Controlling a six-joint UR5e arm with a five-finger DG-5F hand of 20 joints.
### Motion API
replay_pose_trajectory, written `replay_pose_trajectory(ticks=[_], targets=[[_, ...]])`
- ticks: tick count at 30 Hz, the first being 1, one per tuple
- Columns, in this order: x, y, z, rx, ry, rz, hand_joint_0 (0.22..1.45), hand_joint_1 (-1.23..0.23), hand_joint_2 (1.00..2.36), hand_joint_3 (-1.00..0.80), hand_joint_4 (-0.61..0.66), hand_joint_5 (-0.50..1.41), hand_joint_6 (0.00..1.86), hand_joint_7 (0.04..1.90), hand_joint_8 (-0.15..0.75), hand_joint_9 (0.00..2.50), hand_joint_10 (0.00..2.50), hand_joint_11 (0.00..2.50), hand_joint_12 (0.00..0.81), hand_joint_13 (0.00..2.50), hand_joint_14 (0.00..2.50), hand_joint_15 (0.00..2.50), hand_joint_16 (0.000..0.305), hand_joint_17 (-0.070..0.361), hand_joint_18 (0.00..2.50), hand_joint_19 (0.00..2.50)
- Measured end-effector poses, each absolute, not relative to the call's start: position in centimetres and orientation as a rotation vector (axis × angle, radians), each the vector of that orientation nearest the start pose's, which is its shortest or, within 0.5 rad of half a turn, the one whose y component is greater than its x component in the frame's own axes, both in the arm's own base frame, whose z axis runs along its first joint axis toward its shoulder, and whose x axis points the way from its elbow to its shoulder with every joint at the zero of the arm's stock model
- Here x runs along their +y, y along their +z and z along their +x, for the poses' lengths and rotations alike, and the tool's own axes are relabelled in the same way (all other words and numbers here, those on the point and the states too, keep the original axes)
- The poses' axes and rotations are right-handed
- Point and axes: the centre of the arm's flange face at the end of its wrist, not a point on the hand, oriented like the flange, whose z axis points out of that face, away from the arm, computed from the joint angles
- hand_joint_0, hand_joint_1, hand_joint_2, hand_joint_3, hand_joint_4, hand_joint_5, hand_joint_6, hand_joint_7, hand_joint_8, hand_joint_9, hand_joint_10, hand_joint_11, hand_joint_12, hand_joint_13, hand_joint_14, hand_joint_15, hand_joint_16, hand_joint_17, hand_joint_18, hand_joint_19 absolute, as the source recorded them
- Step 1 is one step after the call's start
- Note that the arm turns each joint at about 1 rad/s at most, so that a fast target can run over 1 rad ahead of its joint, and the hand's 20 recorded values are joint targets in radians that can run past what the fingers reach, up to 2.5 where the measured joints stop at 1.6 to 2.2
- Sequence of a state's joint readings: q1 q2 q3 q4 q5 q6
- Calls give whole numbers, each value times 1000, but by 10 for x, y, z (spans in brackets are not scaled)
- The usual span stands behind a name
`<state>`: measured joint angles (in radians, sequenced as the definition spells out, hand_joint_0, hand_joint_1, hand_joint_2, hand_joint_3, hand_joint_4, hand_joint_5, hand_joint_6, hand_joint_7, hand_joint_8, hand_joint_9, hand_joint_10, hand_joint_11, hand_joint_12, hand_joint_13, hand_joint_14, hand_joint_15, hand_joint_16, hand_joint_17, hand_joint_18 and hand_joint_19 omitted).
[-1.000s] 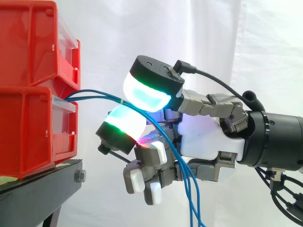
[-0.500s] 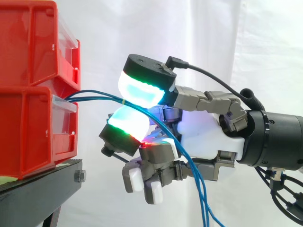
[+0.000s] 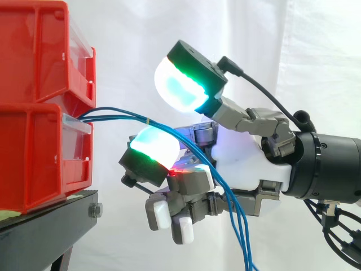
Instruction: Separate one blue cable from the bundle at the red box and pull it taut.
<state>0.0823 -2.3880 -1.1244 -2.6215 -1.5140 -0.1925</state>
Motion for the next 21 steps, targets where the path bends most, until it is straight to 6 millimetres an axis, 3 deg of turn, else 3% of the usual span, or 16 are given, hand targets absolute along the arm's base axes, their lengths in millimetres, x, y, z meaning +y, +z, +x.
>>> replay_pose_trajectory(ticks=[3, 4, 9, 10, 11, 12, 13, 15, 21], targets=[[-74, 227, 797, 1186, 1150, 962, 599, -787, 1003, -467, 209, -142, 843, 1405, 337, 1196, 24, 1033, 384, 961, 24, 670, 49, 109, 944, 741], [-74, 227, 797, 1187, 1151, 962, 612, -800, 1012, -364, 195, -142, 844, 1429, 334, 1192, 22, 1030, 383, 963, 23, 660, 48, 108, 943, 731], [-74, 227, 797, 1186, 1151, 962, 584, -781, 1027, -115, 155, -150, 888, 1442, 350, 1181, 22, 1011, 376, 973, 23, 664, 48, 109, 953, 736], [-74, 227, 797, 1186, 1151, 962, 581, -762, 1025, -104, 147, -150, 891, 1431, 349, 1182, 22, 1006, 382, 976, 21, 672, 48, 109, 949, 755], [-74, 227, 797, 1186, 1151, 962, 584, -693, 1006, -99, 158, -138, 897, 1395, 408, 1222, 18, 940, 448, 1022, 19, 645, 63, 142, 1044, 726], [-74, 227, 797, 1186, 1151, 962, 578, -644, 1002, -102, 161, -137, 897, 1405, 408, 1231, 16, 938, 458, 1030, 17, 642, 66, 148, 1038, 728], [-74, 227, 797, 1186, 1151, 963, 573, -506, 1001, -109, 144, -140, 895, 1438, 404, 1206, 17, 905, 464, 1014, 19, 648, 66, 149, 1018, 752], [-74, 227, 797, 1187, 1151, 963, 572, -417, 1001, -110, 133, -141, 893, 1401, 405, 1192, 19, 890, 463, 1004, 19, 654, 67, 150, 1007, 772], [-74, 227, 797, 1187, 1150, 963, 585, -389, 1000, -93, 149, -131, 871, 1399, 408, 1218, 19, 868, 468, 1016, 17, 652, 67, 152, 1026, 781]])
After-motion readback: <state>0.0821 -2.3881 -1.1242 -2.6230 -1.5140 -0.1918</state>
